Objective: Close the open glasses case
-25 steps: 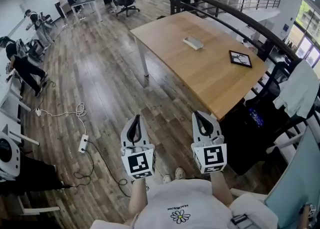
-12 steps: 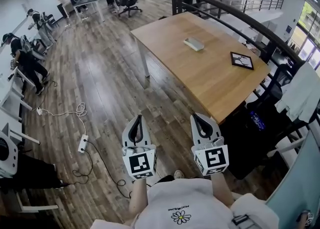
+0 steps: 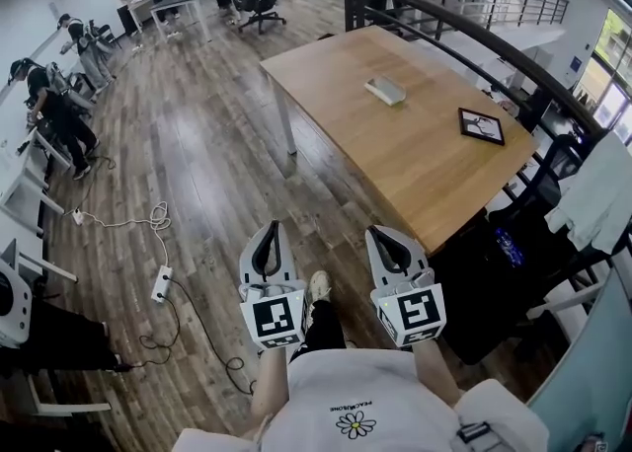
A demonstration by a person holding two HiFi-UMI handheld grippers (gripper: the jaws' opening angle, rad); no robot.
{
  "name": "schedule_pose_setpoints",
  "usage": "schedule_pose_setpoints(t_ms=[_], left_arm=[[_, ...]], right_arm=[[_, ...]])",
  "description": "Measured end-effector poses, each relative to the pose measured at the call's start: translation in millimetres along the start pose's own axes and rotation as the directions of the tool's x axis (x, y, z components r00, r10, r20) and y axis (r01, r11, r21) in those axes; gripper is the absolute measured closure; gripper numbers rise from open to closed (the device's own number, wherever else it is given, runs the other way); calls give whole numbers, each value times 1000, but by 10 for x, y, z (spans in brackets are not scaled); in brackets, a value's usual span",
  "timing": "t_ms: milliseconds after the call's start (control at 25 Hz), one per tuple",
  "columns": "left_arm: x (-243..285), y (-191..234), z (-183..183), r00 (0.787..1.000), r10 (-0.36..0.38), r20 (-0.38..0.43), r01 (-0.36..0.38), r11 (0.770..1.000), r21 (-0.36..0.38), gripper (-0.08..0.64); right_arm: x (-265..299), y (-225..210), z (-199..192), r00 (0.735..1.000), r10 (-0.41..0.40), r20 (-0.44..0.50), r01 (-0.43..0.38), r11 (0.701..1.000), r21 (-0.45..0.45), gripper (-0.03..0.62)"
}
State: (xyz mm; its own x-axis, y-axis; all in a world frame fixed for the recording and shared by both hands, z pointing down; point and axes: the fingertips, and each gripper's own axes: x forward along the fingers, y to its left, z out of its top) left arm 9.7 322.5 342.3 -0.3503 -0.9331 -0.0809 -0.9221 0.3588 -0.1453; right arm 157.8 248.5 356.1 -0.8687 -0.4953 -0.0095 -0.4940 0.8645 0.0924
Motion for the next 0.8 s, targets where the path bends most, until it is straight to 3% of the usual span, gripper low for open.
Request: schedule_pose_setpoints(t_ms=[280,800], left_arm=[[671,105,48,998,-30,60,30,1000,0,543],[2077,460,-342,994,-105,44,107,993,-45,543]], right_arm=[[433,-330,146,997,-33,73,38,997,-63,586],[1836,-869,-104,996,-92,9,92,994,-59,586]])
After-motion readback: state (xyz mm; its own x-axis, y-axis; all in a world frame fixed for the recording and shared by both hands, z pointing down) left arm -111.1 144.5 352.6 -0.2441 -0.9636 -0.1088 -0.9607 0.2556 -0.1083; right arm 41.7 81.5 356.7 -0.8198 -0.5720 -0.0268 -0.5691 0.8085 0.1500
